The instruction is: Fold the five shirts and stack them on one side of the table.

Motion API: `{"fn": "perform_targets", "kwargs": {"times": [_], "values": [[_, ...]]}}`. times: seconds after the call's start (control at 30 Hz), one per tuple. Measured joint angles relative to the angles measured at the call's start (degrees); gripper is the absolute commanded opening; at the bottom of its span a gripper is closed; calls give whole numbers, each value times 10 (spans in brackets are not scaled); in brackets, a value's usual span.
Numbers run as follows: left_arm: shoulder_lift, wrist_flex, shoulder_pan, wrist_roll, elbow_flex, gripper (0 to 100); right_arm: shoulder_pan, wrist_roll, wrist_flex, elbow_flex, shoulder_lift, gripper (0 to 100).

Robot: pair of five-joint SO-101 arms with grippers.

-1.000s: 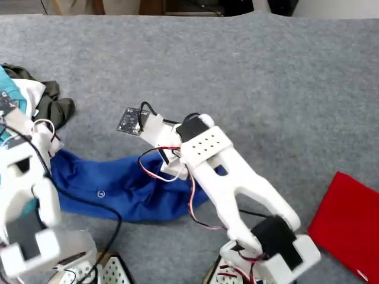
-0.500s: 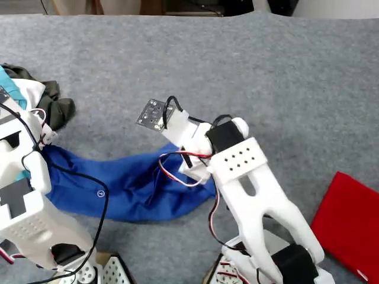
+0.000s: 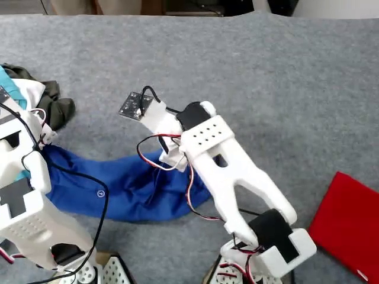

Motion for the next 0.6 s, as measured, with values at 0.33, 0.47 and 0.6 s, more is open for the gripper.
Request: {"fn": "perform_targets", "kwargs": {"times": [0.33, 0.47, 0.6], "values": [[0, 0, 0, 0, 0, 20, -1, 0, 7, 0, 8, 20], [0, 0, 0, 0, 0, 20, -1, 0, 7, 0, 10, 12], [0, 0, 0, 0, 0, 20, -1, 0, 7, 4, 10, 12]]}}
